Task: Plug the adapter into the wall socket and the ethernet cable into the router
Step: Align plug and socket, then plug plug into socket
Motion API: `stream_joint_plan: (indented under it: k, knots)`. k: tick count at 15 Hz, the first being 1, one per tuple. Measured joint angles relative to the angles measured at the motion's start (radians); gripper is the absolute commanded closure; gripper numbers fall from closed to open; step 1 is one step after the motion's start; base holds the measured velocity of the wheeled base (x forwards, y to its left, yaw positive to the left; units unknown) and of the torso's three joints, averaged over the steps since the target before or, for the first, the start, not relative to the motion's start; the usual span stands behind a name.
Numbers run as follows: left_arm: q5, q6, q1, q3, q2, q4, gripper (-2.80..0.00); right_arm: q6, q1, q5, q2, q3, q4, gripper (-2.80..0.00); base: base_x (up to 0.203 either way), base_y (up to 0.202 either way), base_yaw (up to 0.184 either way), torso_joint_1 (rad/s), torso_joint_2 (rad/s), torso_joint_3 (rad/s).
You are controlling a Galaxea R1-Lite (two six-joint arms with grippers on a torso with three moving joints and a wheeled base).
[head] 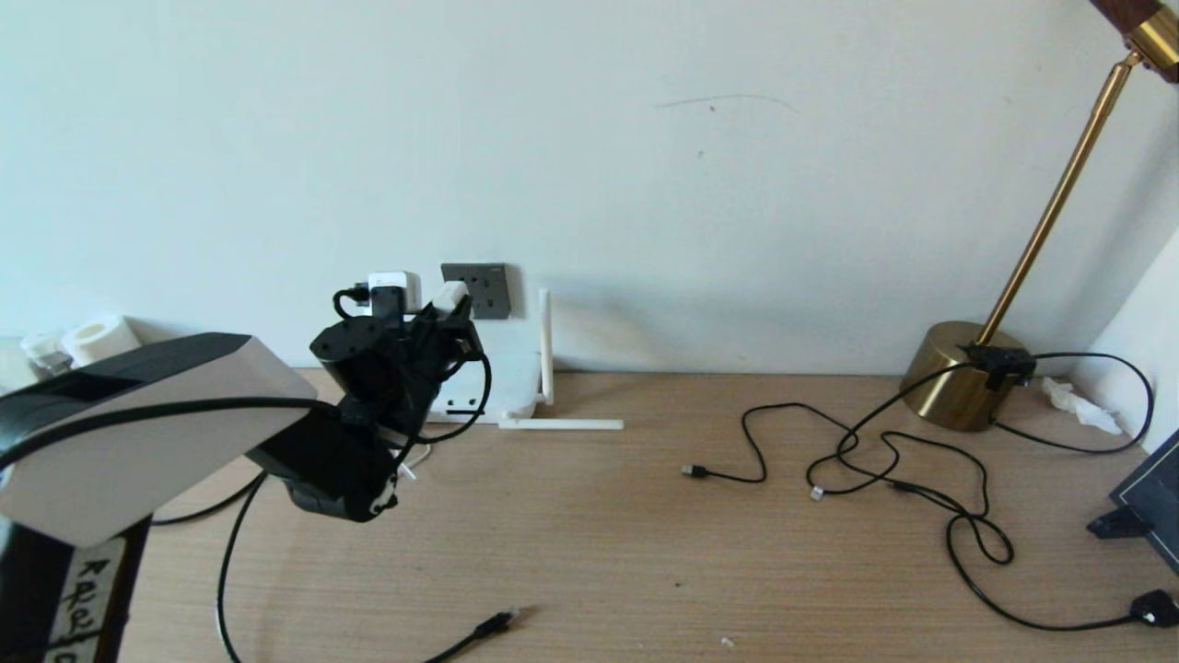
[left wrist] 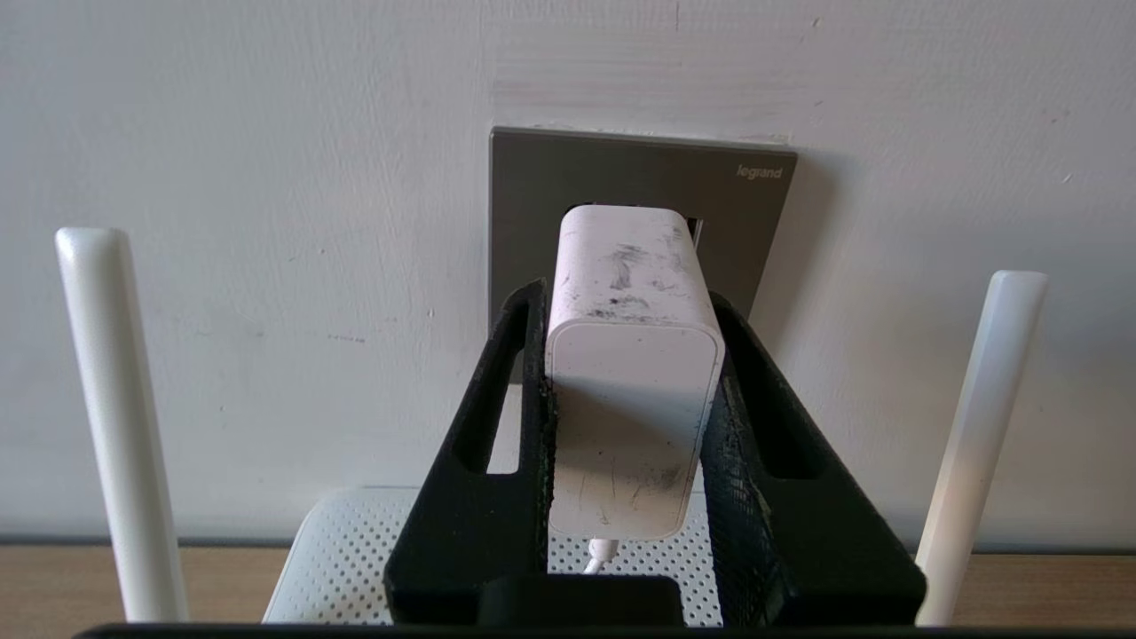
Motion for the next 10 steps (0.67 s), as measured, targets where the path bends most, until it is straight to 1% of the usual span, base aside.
stream_joint_plan:
  k: [6,10]
  knots:
    - [-0.023,0.012,0.001,-0.006,0.011,0.002,0.00,0.000,0.000,0.000,0.000,0.000,0.000,0.00,0.000,0.000,0.000,0.000,0.00,0.000]
    - [-0.025,0.018,0.001,-0.006,0.015,0.004,0.00,0.000,0.000,0.000,0.000,0.000,0.000,0.00,0.000,0.000,0.000,0.000,0.00,0.000]
